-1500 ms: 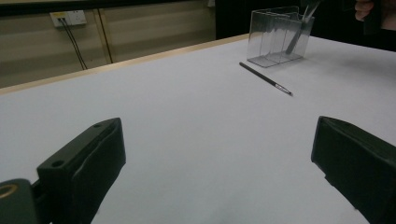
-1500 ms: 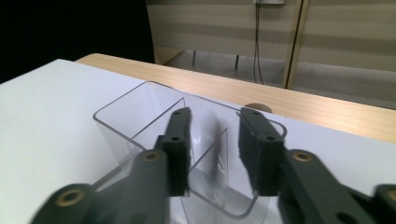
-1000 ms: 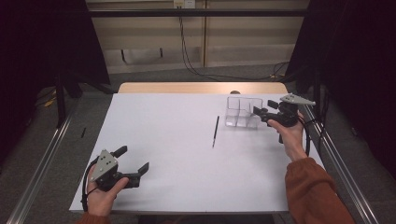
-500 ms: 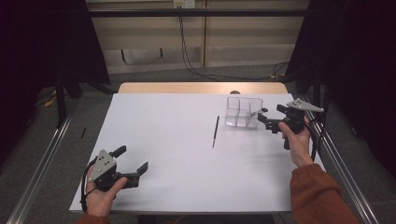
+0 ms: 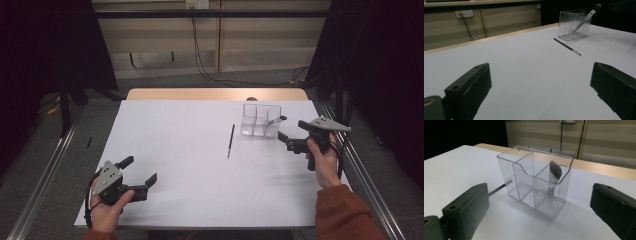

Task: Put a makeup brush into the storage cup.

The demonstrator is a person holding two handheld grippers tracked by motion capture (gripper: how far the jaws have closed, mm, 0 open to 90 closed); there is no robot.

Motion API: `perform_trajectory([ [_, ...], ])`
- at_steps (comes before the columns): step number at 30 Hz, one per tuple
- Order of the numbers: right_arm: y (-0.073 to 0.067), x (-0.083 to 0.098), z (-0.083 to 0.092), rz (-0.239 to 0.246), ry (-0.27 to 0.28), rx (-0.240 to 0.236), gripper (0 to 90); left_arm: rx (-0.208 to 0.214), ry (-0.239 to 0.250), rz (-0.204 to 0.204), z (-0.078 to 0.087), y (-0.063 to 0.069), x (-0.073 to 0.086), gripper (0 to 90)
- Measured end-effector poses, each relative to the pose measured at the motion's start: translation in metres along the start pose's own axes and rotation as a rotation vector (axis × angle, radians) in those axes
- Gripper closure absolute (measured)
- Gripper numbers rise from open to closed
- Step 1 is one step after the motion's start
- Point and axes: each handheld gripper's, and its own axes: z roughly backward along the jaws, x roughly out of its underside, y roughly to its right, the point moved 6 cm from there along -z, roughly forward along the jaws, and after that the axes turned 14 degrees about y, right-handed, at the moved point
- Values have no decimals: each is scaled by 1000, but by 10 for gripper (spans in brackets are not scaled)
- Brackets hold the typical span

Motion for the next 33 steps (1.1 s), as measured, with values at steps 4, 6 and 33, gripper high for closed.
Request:
perform_trajectory([
  [4,-6,4,8,6,4,-4,21,-1,-2,1,0,-1,0,34],
  [6,-10,7,11,3,2,-19,12,0,-4,1,0,0,1,34],
  [33,-35,23,66,0,42,-26,19,5,3,-1,3,2,-1,33],
])
